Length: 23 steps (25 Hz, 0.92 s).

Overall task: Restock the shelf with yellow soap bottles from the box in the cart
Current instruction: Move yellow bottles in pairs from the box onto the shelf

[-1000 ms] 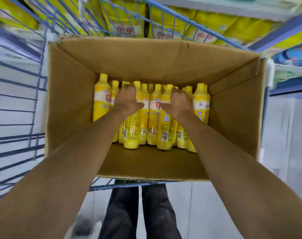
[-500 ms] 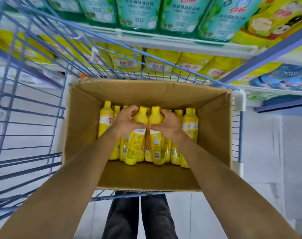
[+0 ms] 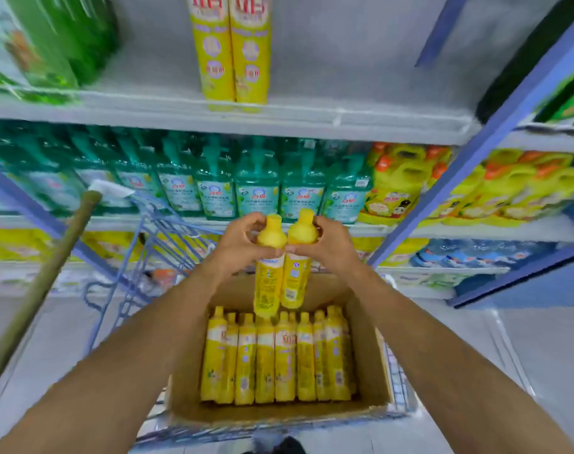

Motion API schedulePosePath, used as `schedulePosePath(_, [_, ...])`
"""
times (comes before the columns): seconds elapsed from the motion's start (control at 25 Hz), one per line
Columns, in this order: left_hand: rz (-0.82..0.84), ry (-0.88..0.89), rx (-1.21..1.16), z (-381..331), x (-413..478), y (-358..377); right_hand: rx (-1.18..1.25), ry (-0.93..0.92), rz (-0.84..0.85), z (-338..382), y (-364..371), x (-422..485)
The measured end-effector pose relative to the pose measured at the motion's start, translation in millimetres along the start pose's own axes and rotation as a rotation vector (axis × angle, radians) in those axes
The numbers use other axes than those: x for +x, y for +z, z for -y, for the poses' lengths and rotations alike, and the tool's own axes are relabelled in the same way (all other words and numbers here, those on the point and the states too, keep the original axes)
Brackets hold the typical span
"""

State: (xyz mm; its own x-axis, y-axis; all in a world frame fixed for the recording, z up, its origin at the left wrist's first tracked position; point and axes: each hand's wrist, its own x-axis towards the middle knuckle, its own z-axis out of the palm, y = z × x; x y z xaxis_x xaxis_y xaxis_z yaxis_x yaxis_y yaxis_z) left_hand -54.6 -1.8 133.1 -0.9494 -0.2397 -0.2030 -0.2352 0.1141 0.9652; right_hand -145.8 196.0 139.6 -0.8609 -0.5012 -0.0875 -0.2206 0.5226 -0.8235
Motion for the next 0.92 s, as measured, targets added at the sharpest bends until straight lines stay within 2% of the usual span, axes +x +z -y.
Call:
schedulePosePath(0.2, [-0.052, 0.301, 0.052, -124.2, 8.8, -28.4, 0.015, -0.235, -0.144, 108.0, -76.5, 11.3])
schedulePosePath(0.36, [-0.103, 0.448, 0.050, -200.9, 20.7, -40.5, 0.078, -0.335, -0.189, 161.3, -121.9, 29.9])
schedulePosePath(0.72, [-0.271, 0.627, 0.143, -330.5, 69.2, -39.2, 0.119, -0.545, -0.266, 232.5, -215.9, 99.0])
schedulePosePath(0.92, [-0.356, 0.628, 0.160, -352.1, 111.7, -29.6, 0.113, -0.572, -0.319, 234.7, -234.6, 138.8])
